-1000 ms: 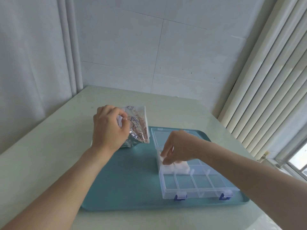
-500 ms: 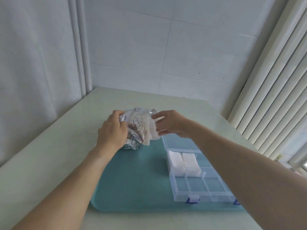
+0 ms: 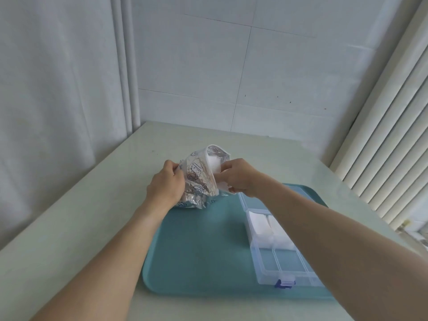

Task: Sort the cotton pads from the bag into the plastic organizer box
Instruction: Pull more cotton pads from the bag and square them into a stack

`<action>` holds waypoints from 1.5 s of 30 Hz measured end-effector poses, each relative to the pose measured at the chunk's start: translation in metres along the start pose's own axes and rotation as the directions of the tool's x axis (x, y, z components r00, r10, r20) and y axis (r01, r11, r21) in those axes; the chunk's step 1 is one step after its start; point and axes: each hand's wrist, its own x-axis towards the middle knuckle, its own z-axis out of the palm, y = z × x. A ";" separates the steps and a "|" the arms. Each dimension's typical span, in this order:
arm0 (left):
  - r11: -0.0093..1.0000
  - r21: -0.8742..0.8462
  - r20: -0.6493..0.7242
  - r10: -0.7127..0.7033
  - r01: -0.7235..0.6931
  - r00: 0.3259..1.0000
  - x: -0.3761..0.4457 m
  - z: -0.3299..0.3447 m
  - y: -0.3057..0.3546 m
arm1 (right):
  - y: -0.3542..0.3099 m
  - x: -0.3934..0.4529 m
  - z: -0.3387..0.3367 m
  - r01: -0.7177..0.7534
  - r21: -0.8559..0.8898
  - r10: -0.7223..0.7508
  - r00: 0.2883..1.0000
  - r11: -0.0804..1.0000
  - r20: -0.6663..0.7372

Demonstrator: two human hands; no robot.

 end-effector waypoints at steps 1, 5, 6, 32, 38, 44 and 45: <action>1.000 0.002 -0.001 -0.007 0.007 1.000 0.000 0.000 0.000 | 0.001 0.000 -0.001 0.010 0.008 -0.010 1.000 1.000 -0.018; 1.000 0.016 -0.016 -0.009 0.010 1.000 -0.003 0.004 0.002 | 0.002 -0.001 -0.007 0.044 -0.051 -0.050 0.991 0.998 -0.125; 1.000 0.023 -0.016 -0.009 0.010 1.000 -0.004 0.005 0.003 | 0.002 -0.001 -0.009 0.048 -0.046 -0.055 0.987 0.998 -0.153; 0.989 0.107 -0.143 0.114 -0.099 0.983 -0.012 0.014 0.013 | 0.029 -0.024 -0.040 0.067 0.220 -0.027 0.983 0.973 -0.181; 0.988 0.096 -0.133 0.133 -0.121 0.982 -0.014 0.014 0.011 | 0.020 -0.015 -0.018 0.028 0.154 -0.012 0.995 0.988 -0.102; 0.987 0.094 -0.126 0.146 -0.134 0.981 -0.012 0.014 0.006 | 0.000 -0.021 -0.011 -0.037 -0.201 0.045 0.998 0.979 0.040; 0.987 0.092 -0.125 0.146 -0.135 0.981 -0.012 0.014 0.006 | -0.001 -0.021 -0.013 -0.046 -0.208 0.058 0.997 0.977 0.049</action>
